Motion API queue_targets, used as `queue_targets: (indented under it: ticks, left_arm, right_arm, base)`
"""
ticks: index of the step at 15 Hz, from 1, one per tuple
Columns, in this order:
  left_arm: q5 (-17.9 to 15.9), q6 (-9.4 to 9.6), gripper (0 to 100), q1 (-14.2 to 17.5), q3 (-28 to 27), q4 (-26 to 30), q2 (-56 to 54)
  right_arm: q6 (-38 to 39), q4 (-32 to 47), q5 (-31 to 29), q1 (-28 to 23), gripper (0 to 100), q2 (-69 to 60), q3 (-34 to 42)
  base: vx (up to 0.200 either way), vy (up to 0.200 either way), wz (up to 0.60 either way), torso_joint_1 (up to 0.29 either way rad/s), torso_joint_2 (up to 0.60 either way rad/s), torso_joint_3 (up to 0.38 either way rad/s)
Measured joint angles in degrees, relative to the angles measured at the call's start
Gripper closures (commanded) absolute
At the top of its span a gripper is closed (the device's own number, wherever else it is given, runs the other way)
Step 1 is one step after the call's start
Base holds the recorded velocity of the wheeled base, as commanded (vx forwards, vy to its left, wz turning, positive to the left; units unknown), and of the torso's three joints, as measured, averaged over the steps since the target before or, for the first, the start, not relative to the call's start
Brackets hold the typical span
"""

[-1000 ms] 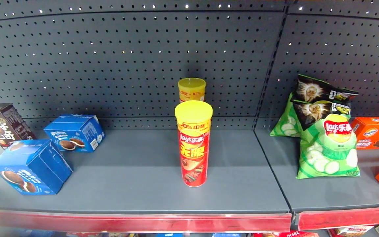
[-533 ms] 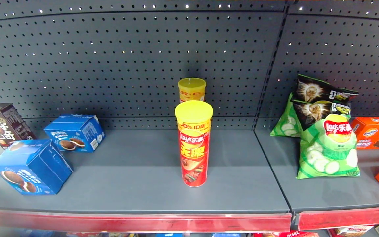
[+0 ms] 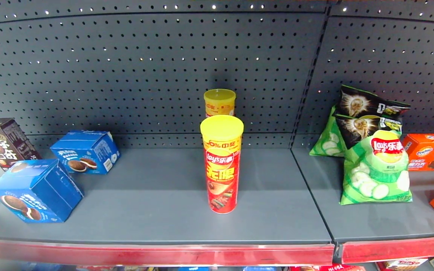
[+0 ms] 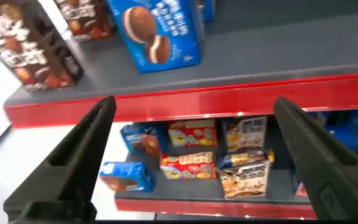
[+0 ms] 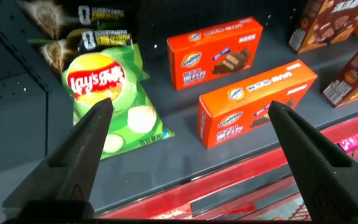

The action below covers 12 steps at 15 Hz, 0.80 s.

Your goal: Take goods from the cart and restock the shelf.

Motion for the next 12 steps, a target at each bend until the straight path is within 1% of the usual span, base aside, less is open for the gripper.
queue_targets:
  ticks: [1,2,3,4,5,7,8,9,10,11,12]
  left_arm:
    - [-0.48,0.13,0,-0.17,0.11,-0.01,-0.09]
    - [-2.72,-0.17,0,-0.67,0.13,0.33,-0.52]
    - [-6.5,-1.15,0,-1.38,0.09,1.55,-1.57]
    - [-8.8,-2.63,0,-2.05,0.02,3.0,-2.66]
    - [-8.75,-3.23,0,-2.43,0.05,3.41,-3.29]
    - [-8.64,-3.47,0,-2.74,0.16,3.47,-4.0]
    - [-8.64,-4.13,0,-2.78,0.18,3.56,-4.17]
    - [-8.56,-6.7,0,-2.83,0.18,3.68,-4.25]
    - [-8.27,-8.17,0,-2.83,0.18,3.73,-4.3]
    - [-7.95,-8.73,0,-2.83,0.18,3.73,-4.33]
    - [-7.84,-8.84,0,-2.83,0.16,3.75,-4.34]
  right_arm:
    - [0.0,0.0,-0.05,-0.05,0,-0.23,-0.52]
    - [0.02,0.05,-0.07,-0.09,0,-0.48,-1.13]
    - [0.0,0.16,-0.07,-0.09,0,-0.74,-1.57]
    - [0.02,0.11,-0.07,-0.09,0,-1.07,-1.88]
    - [0.0,0.13,-0.07,0.09,0,-1.5,-1.9]
    - [0.05,0.09,0.09,0.44,0,-2.99,-0.65]
    - [0.02,-0.11,0.13,0.59,0,-3.84,0.24]
    - [0.13,-0.24,0.22,0.74,0,-4.99,1.43]
    - [0.35,-0.33,0.26,0.85,0,-6.07,2.73]
    - [0.65,-0.46,0.24,0.9,0,-7.69,4.74]
    - [0.79,-0.46,0.24,0.83,0,-9.62,7.16]
  base:
    - [0.0,0.0,0.0,0.0,0.0,0.0]
    - [0.0,0.0,0.0,0.0,0.0,0.0]
    - [0.0,0.0,0.0,0.0,0.0,0.0]
    - [0.0,0.0,0.0,0.0,0.0,0.0]
    - [0.0,0.0,0.0,0.0,0.0,0.0]
    - [0.0,0.0,0.0,0.0,0.0,0.0]
    - [0.0,0.0,0.0,0.0,0.0,0.0]
    - [0.0,0.0,0.0,0.0,0.0,0.0]
    - [0.0,0.0,0.0,0.0,0.0,0.0]
    - [0.0,0.0,0.0,0.0,0.0,0.0]
    - [0.0,0.0,0.0,0.0,0.0,0.0]
